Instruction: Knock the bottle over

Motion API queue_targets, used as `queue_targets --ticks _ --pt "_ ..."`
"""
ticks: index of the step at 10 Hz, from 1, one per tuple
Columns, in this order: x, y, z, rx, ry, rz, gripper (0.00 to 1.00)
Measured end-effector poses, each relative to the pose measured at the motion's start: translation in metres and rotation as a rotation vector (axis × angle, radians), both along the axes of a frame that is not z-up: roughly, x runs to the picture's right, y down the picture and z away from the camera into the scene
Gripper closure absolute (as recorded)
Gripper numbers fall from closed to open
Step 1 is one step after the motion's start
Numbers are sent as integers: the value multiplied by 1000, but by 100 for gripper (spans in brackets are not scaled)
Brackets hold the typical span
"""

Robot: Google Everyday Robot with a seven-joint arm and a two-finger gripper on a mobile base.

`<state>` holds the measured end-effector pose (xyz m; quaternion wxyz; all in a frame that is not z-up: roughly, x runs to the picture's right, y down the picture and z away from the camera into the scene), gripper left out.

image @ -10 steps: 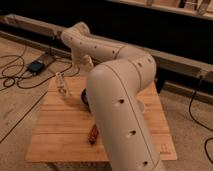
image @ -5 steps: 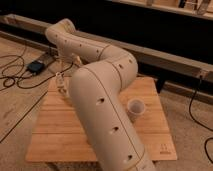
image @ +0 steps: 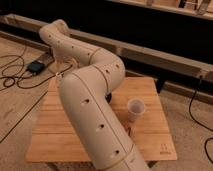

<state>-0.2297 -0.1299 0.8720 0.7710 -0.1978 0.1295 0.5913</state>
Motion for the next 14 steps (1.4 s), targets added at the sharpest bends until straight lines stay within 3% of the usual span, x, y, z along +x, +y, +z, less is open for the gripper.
queue_targets --ticks 4,9,11,14 --pt "-11 6 12 -27 0 -29 32" --pt "22 26 28 -85 73 10 32" --pt "29 35 25 -106 61 35 32" --pt "31 60 7 -155 -31 56 32"
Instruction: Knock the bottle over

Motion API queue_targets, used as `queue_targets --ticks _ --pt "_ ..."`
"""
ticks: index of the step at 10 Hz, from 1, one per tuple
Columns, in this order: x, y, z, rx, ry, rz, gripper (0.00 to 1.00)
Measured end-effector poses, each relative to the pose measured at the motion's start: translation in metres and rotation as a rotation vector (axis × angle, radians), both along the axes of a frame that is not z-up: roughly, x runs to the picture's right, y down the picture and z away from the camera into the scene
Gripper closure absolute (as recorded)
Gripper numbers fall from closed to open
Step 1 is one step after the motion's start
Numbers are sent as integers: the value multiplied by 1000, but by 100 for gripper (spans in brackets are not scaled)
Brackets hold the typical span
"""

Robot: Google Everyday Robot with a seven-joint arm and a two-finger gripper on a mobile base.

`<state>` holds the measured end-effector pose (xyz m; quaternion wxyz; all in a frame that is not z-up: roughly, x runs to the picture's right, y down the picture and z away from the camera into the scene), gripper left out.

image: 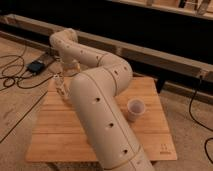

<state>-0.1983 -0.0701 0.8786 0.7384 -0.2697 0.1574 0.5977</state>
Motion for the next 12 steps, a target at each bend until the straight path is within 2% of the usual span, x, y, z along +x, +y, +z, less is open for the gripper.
queue_targets --ticks 2,3,6,8,10,12 --pt "4 18 -11 -34 -82 2 32" --pt "9 25 -14 -48 -104 1 32" --pt "20 41 -13 -80 -158 0 32" --pt "22 45 -9 -83 -175 -5 32" --pt "28 42 -3 -66 -167 -16 32" --pt "43 23 5 2 -109 -29 32"
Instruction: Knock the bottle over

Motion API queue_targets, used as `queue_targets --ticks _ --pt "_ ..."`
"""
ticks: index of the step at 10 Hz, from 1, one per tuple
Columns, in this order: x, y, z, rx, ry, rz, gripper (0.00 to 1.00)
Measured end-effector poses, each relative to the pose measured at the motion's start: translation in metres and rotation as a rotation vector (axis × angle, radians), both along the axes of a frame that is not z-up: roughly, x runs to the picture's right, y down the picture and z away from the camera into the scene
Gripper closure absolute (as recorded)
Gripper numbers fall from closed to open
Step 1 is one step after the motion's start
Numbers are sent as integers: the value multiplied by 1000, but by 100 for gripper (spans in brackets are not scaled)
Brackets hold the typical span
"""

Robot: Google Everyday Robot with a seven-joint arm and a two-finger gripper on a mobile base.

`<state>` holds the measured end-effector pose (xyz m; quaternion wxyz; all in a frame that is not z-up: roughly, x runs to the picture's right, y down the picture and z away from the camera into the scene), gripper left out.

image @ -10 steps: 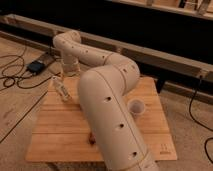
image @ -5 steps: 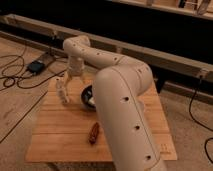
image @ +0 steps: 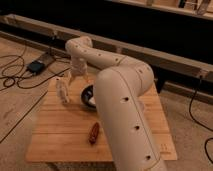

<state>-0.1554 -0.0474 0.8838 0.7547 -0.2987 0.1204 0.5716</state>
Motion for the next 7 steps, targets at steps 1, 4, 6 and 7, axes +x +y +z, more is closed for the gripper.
queue_targets --ticks 1,4,6,7 --pt "2 -9 2 31 16 3 32" --pt "-4 -32 7 104 16 48 32" --pt "-16 -41 8 130 -6 77 32" --pt "-21 -45 10 139 -19 94 32"
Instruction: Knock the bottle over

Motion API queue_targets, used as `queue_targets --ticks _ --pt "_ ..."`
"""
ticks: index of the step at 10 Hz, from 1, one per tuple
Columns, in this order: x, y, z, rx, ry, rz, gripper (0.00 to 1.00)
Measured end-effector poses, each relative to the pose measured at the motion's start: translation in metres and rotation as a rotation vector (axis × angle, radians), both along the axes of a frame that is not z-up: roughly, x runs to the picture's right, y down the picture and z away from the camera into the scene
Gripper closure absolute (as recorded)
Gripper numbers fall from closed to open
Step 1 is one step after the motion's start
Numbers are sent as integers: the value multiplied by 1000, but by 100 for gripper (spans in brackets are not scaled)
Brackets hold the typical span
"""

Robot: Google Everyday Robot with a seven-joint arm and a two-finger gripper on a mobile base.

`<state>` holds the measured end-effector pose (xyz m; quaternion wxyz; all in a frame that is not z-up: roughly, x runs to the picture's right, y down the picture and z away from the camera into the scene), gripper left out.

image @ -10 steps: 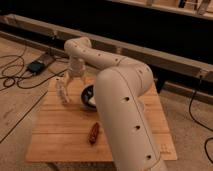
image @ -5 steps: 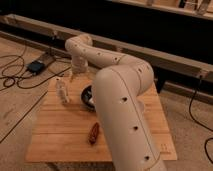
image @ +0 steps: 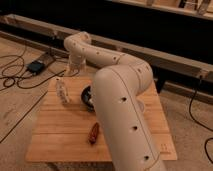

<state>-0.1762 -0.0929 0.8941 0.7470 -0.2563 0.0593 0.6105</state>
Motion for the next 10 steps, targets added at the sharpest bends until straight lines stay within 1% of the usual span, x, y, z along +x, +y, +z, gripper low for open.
queue_targets --ticks 2,5,8,10 --pt "-8 -3 3 2 -24 7 32" --pt "-26 -2 9 -9 -69 -10 32" --pt "-41 0 16 -32 -109 -35 32" --pt "-47 7 19 -64 -132 -57 32"
